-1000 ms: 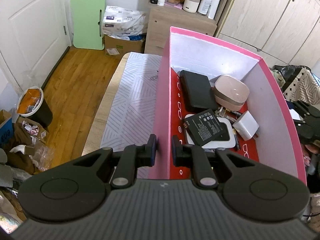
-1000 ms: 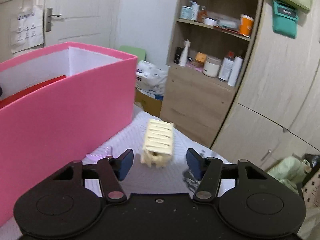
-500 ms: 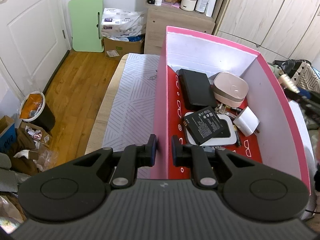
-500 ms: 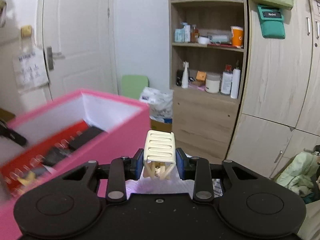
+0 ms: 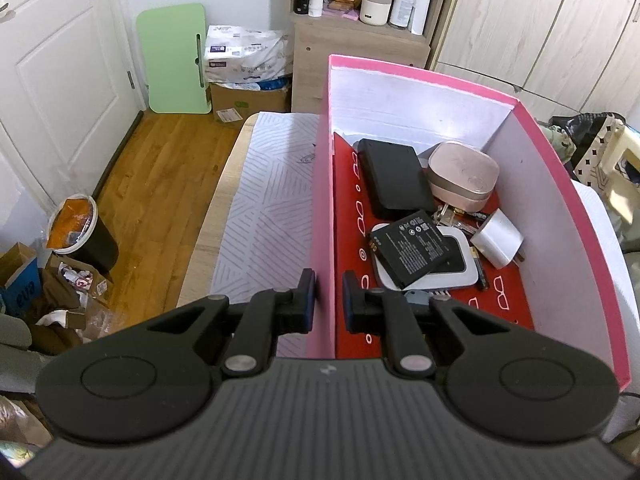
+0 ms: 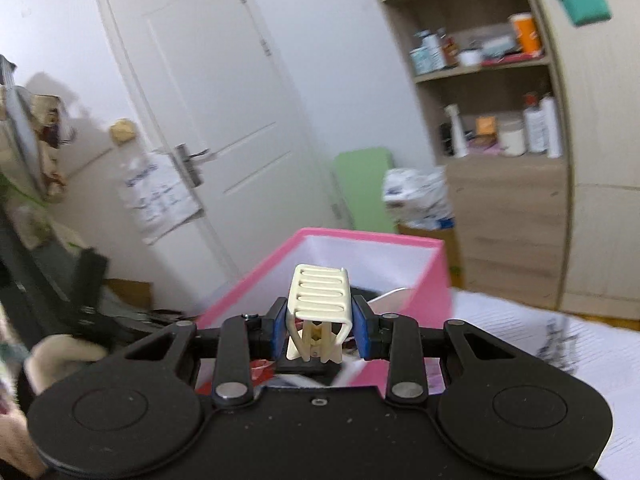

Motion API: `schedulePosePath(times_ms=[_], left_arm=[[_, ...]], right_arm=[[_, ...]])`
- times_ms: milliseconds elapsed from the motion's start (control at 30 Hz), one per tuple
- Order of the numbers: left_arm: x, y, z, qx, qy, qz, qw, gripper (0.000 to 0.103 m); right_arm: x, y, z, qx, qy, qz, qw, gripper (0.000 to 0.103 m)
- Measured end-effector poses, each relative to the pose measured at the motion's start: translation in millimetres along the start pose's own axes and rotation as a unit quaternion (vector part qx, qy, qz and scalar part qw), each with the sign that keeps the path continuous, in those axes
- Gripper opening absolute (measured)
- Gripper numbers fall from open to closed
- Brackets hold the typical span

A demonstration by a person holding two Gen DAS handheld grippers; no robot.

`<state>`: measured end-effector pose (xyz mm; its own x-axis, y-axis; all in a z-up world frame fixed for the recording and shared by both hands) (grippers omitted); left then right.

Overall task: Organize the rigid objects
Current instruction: 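Carry the cream clip into the box and drop it on the power bank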

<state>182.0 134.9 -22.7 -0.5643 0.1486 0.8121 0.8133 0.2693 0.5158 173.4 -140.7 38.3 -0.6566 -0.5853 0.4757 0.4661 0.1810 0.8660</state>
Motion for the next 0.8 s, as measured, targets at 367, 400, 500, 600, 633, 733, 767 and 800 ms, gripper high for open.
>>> schedulePosePath(times_ms=[367,400,500,600,633,733,767,800], left_arm=[[0.7,-1.3,0.3,0.012,0.002,-0.007,0.9999,0.012],[0.4,-1.1,-0.4,0.011,0.003,-0.006,0.9999,0.012],[0.0,0.2,-0.4,0.015,0.002,-0.006,0.9999,0.012],[1.0,-1.4,0.0,0.015,0.001,-0.008,0.9999,0.012],[1.2,-1.5,1.1,0.017,-0.002,-0.009,0.9998,0.012],[1.9,-1.3,3.9,0.019,-0.008,-0.009,0.9997,0.012],[2.0,-1.3,3.8,0.018,-0.009,-0.009,0.9998,0.012],[2.3,-1.6,3.7,0.015,-0.009,-0.008,0.9998,0.012]], right_arm=[[-68.4,15.0,17.0,0.086,-0.026,0.057,0.994,0.037],[-78.2,16.5,15.7,0.097,-0.028,0.072,0.992,0.037],[-106.2,20.7,5.4,0.070,0.000,0.111,0.991,0.037],[-130.3,28.1,-1.2,0.036,0.011,0.148,0.988,0.038],[-138.8,30.9,-4.9,0.017,0.016,0.162,0.987,0.038],[-159.8,31.8,-14.8,-0.057,0.067,0.187,0.978,0.038],[-166.6,32.3,-15.7,-0.069,0.080,0.193,0.976,0.038],[-171.9,31.5,-15.4,-0.077,0.085,0.197,0.974,0.038]])
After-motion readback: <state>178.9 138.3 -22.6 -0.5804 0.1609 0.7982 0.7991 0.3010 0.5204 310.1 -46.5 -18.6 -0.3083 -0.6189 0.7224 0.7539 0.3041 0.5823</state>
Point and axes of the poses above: each gripper's, at about its wrist camera, not at the fingertips, and x roughly against the way its jaws point, z to its left, y to its top, the point moved 1 cm from there along -x, roughly the way its jaws point, and after that the axes turned 15 degrees about x, right-handed, at the moved point
